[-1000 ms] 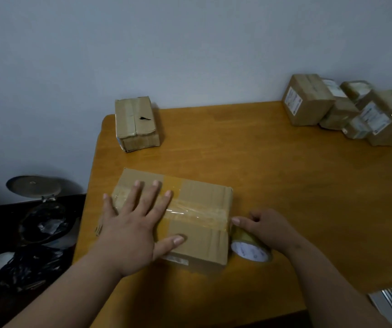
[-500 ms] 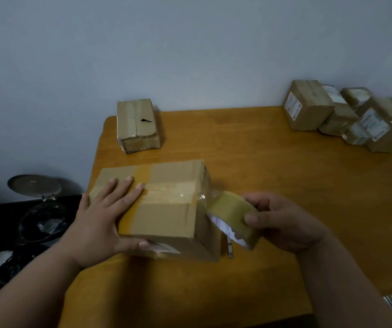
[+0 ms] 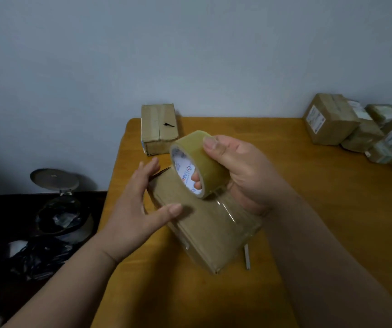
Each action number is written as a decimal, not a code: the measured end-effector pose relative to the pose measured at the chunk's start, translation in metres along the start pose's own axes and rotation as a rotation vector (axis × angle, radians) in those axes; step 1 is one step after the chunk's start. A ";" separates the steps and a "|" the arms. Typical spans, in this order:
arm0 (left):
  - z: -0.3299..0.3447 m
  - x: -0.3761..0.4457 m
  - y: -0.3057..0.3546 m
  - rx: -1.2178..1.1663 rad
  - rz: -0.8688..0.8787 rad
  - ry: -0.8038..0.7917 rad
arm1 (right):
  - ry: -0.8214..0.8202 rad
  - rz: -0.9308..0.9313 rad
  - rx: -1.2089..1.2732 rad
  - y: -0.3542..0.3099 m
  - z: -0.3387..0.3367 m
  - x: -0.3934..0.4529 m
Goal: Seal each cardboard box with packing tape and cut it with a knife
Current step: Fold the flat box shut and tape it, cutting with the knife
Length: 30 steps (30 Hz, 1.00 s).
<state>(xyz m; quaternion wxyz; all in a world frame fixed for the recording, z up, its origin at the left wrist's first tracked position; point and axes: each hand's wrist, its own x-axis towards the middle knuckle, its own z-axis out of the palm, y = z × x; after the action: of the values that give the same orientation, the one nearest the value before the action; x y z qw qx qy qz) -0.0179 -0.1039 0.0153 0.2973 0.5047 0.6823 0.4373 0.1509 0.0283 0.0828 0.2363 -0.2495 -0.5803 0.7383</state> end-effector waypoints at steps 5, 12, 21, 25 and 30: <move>-0.001 0.028 0.008 0.227 0.151 -0.099 | 0.055 -0.005 0.050 0.003 0.001 0.004; -0.010 0.037 -0.011 0.323 -0.002 -0.105 | 0.058 0.044 -0.112 -0.007 -0.003 -0.006; -0.011 0.033 -0.013 0.330 -0.026 -0.099 | -0.045 0.128 -0.365 -0.035 -0.031 -0.045; -0.012 0.034 -0.012 0.359 -0.049 -0.100 | -0.069 0.053 -0.308 -0.041 -0.035 -0.051; -0.010 0.032 -0.011 0.352 -0.057 -0.079 | -0.089 0.090 -0.369 -0.040 -0.042 -0.070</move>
<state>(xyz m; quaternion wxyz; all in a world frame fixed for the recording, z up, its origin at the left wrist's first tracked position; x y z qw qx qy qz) -0.0412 -0.0774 0.0111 0.2434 0.5463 0.7502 0.2821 0.2334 0.0229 0.1195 0.1274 -0.2813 -0.7041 0.6394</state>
